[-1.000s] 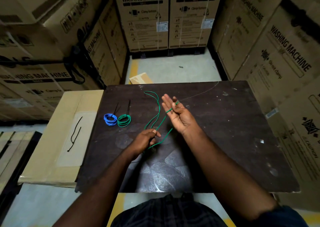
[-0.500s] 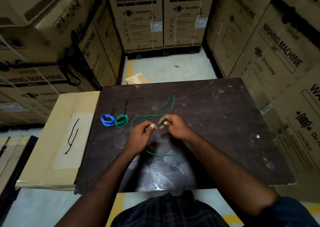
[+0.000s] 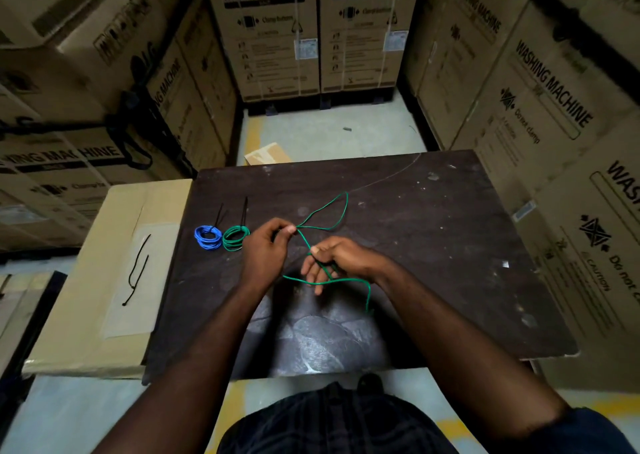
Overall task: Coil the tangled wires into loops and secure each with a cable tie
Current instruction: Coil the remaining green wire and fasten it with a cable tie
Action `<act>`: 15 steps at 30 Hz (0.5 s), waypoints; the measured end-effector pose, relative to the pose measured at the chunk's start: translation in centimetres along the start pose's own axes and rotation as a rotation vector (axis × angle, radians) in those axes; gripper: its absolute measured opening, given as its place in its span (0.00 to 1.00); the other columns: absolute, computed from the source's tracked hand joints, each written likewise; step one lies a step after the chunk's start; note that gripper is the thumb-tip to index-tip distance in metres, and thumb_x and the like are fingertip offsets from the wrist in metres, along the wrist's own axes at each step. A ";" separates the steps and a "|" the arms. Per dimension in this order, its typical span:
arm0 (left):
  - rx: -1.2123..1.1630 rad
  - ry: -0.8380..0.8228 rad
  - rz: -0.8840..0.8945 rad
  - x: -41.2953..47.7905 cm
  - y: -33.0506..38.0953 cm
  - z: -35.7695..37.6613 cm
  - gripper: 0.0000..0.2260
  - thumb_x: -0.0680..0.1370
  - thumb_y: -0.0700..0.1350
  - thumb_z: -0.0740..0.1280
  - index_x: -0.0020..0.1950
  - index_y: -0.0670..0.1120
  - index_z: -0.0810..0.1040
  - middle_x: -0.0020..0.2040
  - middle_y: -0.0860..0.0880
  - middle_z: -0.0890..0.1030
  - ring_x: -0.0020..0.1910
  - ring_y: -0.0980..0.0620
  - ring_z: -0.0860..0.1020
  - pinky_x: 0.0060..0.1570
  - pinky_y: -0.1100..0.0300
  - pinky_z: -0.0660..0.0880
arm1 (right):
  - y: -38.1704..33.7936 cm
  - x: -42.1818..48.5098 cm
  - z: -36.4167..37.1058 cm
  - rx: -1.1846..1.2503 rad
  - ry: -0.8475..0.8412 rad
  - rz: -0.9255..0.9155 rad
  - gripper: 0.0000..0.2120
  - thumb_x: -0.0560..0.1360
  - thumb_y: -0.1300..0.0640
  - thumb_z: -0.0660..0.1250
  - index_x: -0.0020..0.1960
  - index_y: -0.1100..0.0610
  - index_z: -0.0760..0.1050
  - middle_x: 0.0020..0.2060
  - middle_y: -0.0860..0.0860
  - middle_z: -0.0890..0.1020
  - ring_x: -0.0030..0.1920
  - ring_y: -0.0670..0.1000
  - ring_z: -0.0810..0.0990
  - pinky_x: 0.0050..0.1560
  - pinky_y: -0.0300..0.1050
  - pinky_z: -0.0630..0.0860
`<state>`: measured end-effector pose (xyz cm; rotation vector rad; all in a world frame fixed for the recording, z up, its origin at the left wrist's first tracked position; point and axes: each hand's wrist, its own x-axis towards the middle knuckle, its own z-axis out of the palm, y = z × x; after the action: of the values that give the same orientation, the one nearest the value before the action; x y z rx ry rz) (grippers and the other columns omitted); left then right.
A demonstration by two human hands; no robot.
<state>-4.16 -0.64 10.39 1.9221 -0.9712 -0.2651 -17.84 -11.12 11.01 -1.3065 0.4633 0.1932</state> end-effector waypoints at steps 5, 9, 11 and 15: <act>0.082 0.046 0.036 -0.5 0.1 0.4 0.04 0.76 0.44 0.68 0.41 0.49 0.81 0.32 0.51 0.80 0.32 0.55 0.74 0.33 0.59 0.67 | 0.2 -0.1 -0.4 -0.243 0.040 -0.091 0.18 0.83 0.61 0.50 0.40 0.61 0.73 0.30 0.55 0.78 0.26 0.46 0.79 0.33 0.38 0.74; 0.308 0.024 -0.026 -0.9 0.0 0.2 0.09 0.77 0.54 0.66 0.43 0.50 0.79 0.30 0.50 0.78 0.33 0.49 0.77 0.31 0.58 0.67 | 0.4 -0.3 -0.9 -0.453 0.128 -0.153 0.18 0.82 0.62 0.54 0.37 0.55 0.74 0.30 0.52 0.75 0.28 0.42 0.74 0.36 0.36 0.71; 0.465 0.013 -0.034 -1.3 -0.4 0.2 0.14 0.78 0.59 0.62 0.44 0.49 0.76 0.35 0.47 0.81 0.39 0.43 0.80 0.34 0.55 0.72 | 0.1 -0.6 -1.2 -0.484 0.184 -0.174 0.18 0.82 0.62 0.55 0.36 0.53 0.74 0.30 0.50 0.75 0.30 0.41 0.72 0.37 0.35 0.69; 0.583 -0.046 0.025 -2.1 -1.0 0.5 0.16 0.80 0.59 0.56 0.44 0.48 0.73 0.39 0.47 0.82 0.42 0.41 0.80 0.35 0.54 0.72 | -1.0 -1.4 -1.7 -0.439 0.186 -0.190 0.18 0.82 0.63 0.54 0.35 0.54 0.73 0.29 0.51 0.72 0.30 0.46 0.68 0.34 0.36 0.66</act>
<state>-5.30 0.81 8.88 2.4326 -1.1930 -0.0051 -19.10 -12.87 12.20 -1.7998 0.4655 0.0116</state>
